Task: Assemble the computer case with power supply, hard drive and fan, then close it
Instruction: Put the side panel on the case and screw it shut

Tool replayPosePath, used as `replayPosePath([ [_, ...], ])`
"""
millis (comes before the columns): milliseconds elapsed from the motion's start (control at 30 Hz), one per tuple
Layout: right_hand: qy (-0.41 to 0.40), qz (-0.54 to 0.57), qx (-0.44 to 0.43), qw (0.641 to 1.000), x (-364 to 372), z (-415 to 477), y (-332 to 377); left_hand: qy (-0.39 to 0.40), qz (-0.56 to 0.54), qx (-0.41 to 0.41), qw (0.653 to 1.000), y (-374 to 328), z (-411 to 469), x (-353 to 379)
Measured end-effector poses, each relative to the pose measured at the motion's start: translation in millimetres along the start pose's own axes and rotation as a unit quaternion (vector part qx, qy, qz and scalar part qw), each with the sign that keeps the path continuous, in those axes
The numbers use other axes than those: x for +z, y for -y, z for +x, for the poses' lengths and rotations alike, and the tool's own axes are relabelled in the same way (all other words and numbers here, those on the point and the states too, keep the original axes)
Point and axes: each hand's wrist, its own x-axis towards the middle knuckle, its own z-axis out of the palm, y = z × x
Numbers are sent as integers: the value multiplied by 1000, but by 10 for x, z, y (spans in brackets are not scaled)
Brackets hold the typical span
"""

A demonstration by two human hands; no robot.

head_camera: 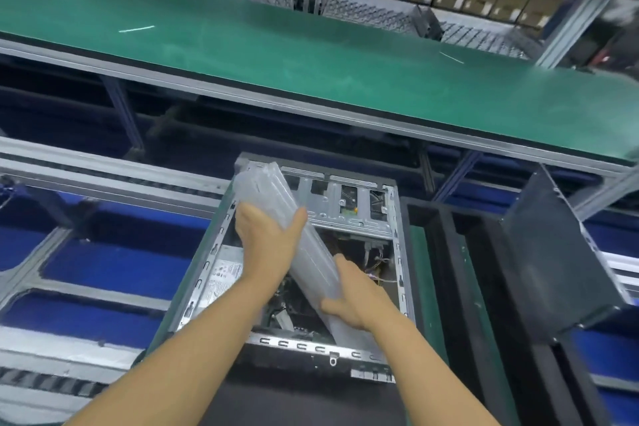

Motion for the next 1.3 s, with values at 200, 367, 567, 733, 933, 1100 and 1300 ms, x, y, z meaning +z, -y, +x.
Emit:
replayPosePath([
  [200, 5, -84, 28, 996, -32, 30, 96, -33, 58, 66, 996, -68, 371, -149],
  [367, 56, -101, 73, 991, -17, 150, 226, 8, 197, 75, 977, 125, 452, -302],
  [567, -78, 41, -125, 988, -98, 496, 736, 16, 288, 105, 952, 215, 482, -339],
  [733, -109, -5, -184, 977, 9, 777, 808, 17, 395, 173, 902, 308, 519, -407],
  [933, -169, -50, -224, 958, 232, 849, 787, 6, 413, 241, 878, 505, 496, -380],
  [1100, -179, -59, -247, 950, 218, 880, 688, 44, 526, 233, 817, 466, 472, -379],
  [1300, -161, -23, -256, 953, 264, 845, 605, 4, 434, 267, 861, 439, 382, -420],
])
